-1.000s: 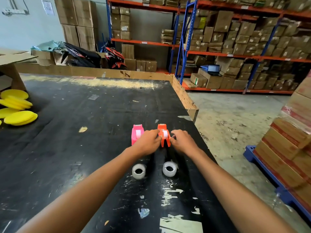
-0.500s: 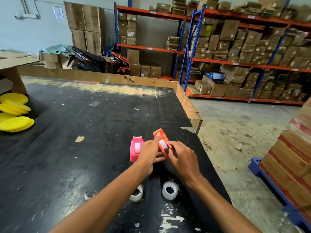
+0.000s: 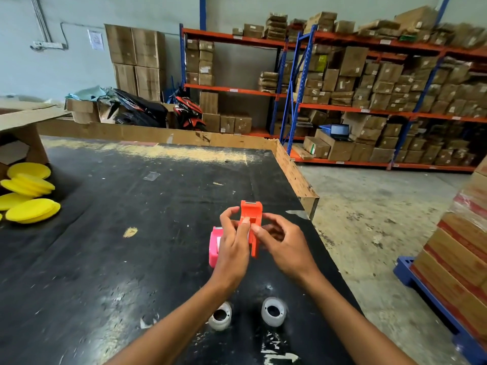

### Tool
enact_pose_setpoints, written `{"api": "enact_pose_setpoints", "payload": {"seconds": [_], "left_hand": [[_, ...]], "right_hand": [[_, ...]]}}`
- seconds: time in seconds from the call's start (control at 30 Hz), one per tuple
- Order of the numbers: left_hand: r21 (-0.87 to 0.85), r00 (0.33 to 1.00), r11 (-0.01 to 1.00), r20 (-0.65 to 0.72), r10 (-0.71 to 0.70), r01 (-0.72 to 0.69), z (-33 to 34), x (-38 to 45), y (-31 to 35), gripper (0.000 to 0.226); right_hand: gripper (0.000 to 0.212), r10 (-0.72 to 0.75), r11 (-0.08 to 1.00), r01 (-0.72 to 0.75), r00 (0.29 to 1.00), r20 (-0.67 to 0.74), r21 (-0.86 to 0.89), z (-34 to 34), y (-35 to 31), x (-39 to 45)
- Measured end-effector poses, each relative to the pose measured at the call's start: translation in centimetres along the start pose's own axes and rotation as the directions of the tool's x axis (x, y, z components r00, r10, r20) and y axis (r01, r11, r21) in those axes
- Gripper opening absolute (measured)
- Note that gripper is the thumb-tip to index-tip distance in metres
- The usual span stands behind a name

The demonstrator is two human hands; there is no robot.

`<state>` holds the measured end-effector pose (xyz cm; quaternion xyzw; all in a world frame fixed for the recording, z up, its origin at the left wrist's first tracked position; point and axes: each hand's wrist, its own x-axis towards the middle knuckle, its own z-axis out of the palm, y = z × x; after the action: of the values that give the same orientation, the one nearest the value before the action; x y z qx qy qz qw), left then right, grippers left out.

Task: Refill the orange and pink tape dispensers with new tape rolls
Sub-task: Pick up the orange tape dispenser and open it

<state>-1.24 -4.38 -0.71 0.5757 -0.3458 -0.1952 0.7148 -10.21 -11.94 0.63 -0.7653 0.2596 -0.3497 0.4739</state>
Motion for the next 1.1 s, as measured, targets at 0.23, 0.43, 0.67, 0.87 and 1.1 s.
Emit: {"api": "enact_pose_setpoints", "payload": {"seconds": [0.23, 0.43, 0.67, 0.87, 1.1], "left_hand": [[0.092, 0.999, 0.995, 0.028, -0.028, 0.025, -0.9, 0.2, -0.2, 0.017], [0.097, 0.99, 0.985, 0.017, -0.142, 0.14, -1.5, 1.7, 0.2, 0.015], [-0.176, 0.92, 0.903, 0.046, -0.39, 0.392, -1.0, 0.5, 0.4, 0.021], [-0.195, 0.888, 0.867, 0.077, -0.453, 0.459, -1.8, -1.1, 0.4, 0.025], [-0.15, 0.881, 0.869, 0.047, -0.47, 0.472, -2.2, -1.6, 0.3, 0.028]], "right_hand": [[0.006, 0.016, 0.996, -0.016, 1.0, 0.005, 0.093, -0.2, -0.8, -0.8], [0.028, 0.265, 0.951, -0.271, 0.962, -0.06, -0.151, -4.2, 2.1, 0.6], [0.04, 0.384, 0.668, -0.398, 0.908, -0.166, -0.629, -1.4, 6.2, 1.6], [0.05, 0.363, 0.595, -0.332, 0.924, -0.124, -0.732, 0.9, 7.1, 2.0], [0.026, 0.019, 0.926, -0.091, 0.98, -0.196, -0.367, -1.1, 2.9, 0.0]]}}
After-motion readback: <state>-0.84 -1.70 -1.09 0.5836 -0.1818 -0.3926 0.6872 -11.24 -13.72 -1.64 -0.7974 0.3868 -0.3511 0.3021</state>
